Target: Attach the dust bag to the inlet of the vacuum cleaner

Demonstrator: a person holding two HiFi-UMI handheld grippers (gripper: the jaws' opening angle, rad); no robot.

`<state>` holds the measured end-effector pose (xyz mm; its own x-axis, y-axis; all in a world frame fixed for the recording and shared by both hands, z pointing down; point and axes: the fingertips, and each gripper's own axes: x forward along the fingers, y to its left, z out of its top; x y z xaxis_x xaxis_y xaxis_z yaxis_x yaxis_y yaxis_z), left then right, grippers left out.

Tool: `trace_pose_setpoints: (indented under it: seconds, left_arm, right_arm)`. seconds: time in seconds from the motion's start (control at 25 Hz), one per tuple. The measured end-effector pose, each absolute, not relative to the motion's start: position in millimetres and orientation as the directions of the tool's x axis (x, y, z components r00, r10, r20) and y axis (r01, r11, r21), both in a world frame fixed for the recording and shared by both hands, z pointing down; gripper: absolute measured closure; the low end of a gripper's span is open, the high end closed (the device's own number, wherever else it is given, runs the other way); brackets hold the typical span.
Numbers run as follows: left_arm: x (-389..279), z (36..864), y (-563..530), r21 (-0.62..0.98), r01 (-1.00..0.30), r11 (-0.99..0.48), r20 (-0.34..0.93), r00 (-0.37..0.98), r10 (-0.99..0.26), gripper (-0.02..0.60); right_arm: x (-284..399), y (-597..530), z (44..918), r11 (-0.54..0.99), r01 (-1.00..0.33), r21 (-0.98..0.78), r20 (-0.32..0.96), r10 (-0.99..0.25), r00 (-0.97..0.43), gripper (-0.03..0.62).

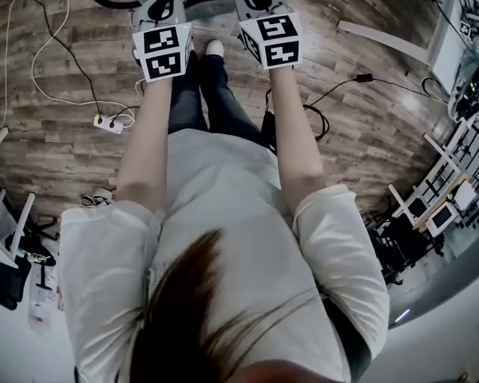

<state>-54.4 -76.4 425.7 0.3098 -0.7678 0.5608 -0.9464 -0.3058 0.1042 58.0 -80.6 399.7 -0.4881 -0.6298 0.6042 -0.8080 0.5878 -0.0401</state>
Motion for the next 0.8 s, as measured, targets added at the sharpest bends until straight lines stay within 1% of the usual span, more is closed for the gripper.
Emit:
trace_pose_setpoints:
  seconds: [0.28,0.48,0.8]
  left_arm:
    - [-53.2,370.7,-73.7,0.063,-0.937,-0.343,0.487,0.328,-0.809,0.565]
    - [-53.8,335.5,-77.5,0.054,-0.936,-0.349,0.435,0.336,-0.835,0.565]
    - [-40.7,279.0,-75.9,0.082,-0.916,-0.393,0.373,0.393,-0.84,0.565]
  right_arm:
    - [73.8,-77.3,336.9,0.514,-0.854,-0.074,0.495,-0.725,-0.479,0.592]
    - [82.6,-75.0,296.8,0.506,-0.86,-0.066,0.445,-0.756,-0.479,0.592]
    - [79.1,-73.7,237.3,0.517,-0.854,-0.057,0.364,-0.786,-0.5,0.592]
